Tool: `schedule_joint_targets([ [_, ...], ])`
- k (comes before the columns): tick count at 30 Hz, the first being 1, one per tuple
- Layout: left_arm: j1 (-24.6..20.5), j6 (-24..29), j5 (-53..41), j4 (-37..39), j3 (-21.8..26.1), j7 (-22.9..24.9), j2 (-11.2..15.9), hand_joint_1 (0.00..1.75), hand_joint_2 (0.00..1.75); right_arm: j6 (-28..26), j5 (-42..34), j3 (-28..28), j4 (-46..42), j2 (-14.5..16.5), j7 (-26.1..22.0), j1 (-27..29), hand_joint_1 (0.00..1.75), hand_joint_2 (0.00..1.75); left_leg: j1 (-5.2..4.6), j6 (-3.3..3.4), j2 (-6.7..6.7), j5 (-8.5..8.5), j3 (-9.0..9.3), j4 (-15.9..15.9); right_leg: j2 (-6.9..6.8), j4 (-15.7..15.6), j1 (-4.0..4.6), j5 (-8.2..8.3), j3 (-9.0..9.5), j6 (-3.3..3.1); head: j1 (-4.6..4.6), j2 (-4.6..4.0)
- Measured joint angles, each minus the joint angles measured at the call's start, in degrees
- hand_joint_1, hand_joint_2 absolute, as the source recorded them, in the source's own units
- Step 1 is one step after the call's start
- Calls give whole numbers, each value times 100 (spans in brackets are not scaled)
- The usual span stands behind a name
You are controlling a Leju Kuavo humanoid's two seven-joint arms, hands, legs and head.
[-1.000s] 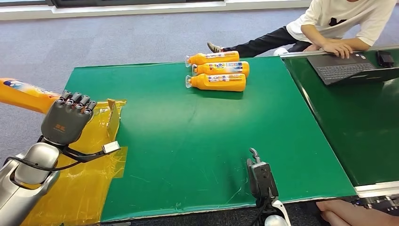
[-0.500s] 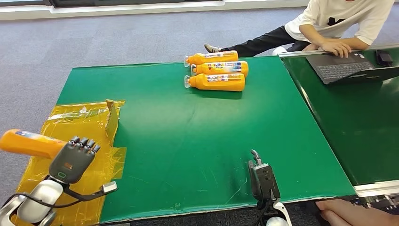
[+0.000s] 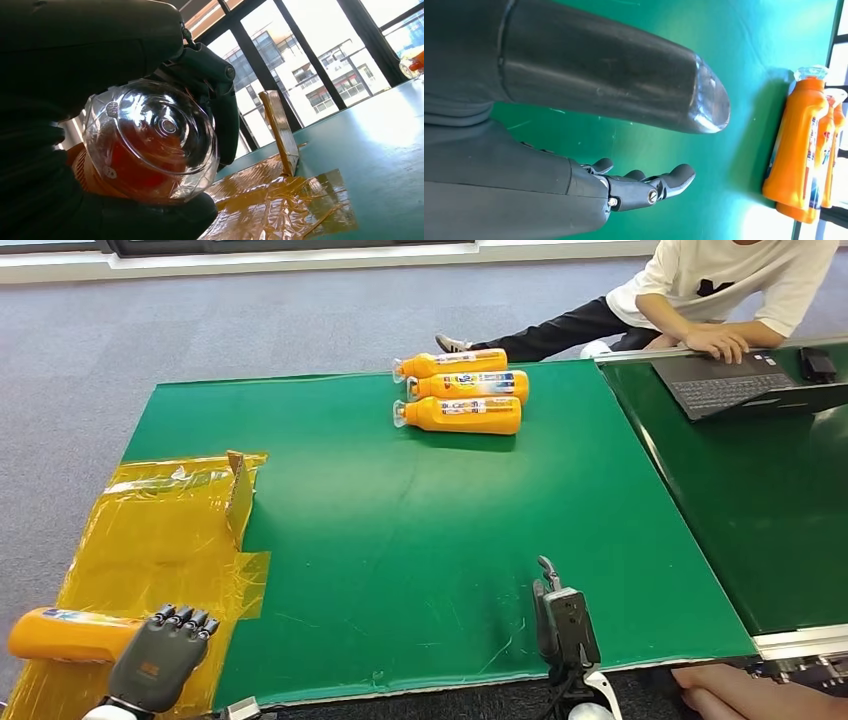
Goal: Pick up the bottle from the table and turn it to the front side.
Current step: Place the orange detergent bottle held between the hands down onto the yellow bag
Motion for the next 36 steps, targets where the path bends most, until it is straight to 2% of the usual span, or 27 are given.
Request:
schedule_joint_targets([
  [8,10,18,45,-44,-92,-21,-207,175,175,28,12,-25,-50,54,-27,23,0,0,0,0,-1,0,5,0,-2,-1,-1,0,2,0,0,0],
  [12,-259,181,175,35,-119,-313,-449,175,175,-7,-26,-25,-53,64,-84,78,0,0,-1,1,-20,1,6,0,-20,-3,-2,-1,8,0,0,0],
  [18,-1092,350,498,364,-371,-544,-1048,175,175,-15,-18,-25,-109,181,-97,97,0,0,-1,2,-31,6,8,1,-31,-3,-3,5,17,2,0,0],
  [25,-2055,248,783,910,-1025,-565,-2193,175,175,28,-1,-4,-36,263,-56,-165,0,0,-2,8,-40,15,7,4,-33,-4,-15,15,20,17,0,0],
  [29,-2464,222,916,1339,-1379,-511,-2712,59,175,23,-2,40,38,280,-36,-286,0,0,-5,9,-38,14,5,5,-31,-4,-17,16,18,19,0,0],
  [35,-2726,443,810,2068,-1615,-318,-3220,59,175,-4,-23,61,153,280,-9,-435,0,0,-6,9,-37,14,5,5,-29,-4,-10,16,15,18,0,0],
  [36,-2745,456,807,2147,-1636,-314,-3268,45,175,-8,-27,61,167,280,-9,-446,0,0,-6,8,-37,14,5,4,-29,-4,-9,15,14,18,0,0],
])
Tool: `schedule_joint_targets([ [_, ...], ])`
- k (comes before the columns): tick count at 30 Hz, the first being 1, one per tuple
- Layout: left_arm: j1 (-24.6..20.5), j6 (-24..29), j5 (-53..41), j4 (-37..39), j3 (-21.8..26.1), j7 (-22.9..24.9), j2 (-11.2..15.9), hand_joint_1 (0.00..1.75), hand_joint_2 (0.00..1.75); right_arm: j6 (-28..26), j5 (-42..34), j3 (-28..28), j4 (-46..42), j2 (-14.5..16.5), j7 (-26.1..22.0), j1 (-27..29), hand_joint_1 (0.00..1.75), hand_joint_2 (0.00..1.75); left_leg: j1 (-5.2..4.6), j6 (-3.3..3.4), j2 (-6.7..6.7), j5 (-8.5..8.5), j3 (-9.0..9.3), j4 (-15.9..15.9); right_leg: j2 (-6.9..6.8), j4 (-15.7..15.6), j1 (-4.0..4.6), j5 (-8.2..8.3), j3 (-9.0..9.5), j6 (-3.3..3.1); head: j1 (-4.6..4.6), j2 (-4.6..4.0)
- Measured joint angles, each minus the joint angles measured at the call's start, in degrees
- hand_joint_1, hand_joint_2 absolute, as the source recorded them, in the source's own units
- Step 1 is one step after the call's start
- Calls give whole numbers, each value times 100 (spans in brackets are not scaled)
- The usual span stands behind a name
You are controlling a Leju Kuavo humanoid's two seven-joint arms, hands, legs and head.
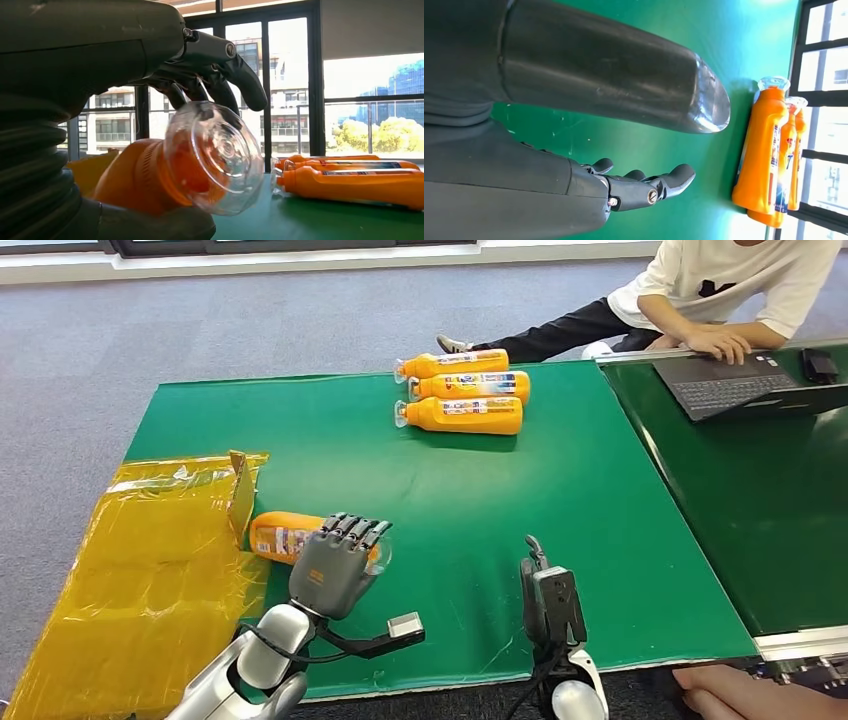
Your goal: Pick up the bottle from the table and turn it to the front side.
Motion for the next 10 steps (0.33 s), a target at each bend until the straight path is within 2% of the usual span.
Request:
schedule_joint_targets([
  [1,-16,3,-1,66,-20,1,-37,30,175,-1,-3,1,13,0,0,-9,0,0,0,0,0,0,0,0,0,0,0,0,0,0,0,0],
  [3,-42,6,-1,163,-46,1,-94,0,87,-2,-3,1,38,0,0,-23,0,0,1,0,0,0,-1,0,1,0,1,-1,-1,-1,0,0],
  [5,-65,8,-3,236,-55,3,-132,0,0,-2,-4,1,62,0,0,-35,0,0,1,0,0,0,0,-1,2,0,1,-1,-1,-1,0,0],
  [10,-81,38,-151,463,-59,128,-230,0,0,-7,-6,6,118,0,15,-79,0,0,2,0,0,0,-2,-1,3,0,-1,-1,0,-1,0,0],
])
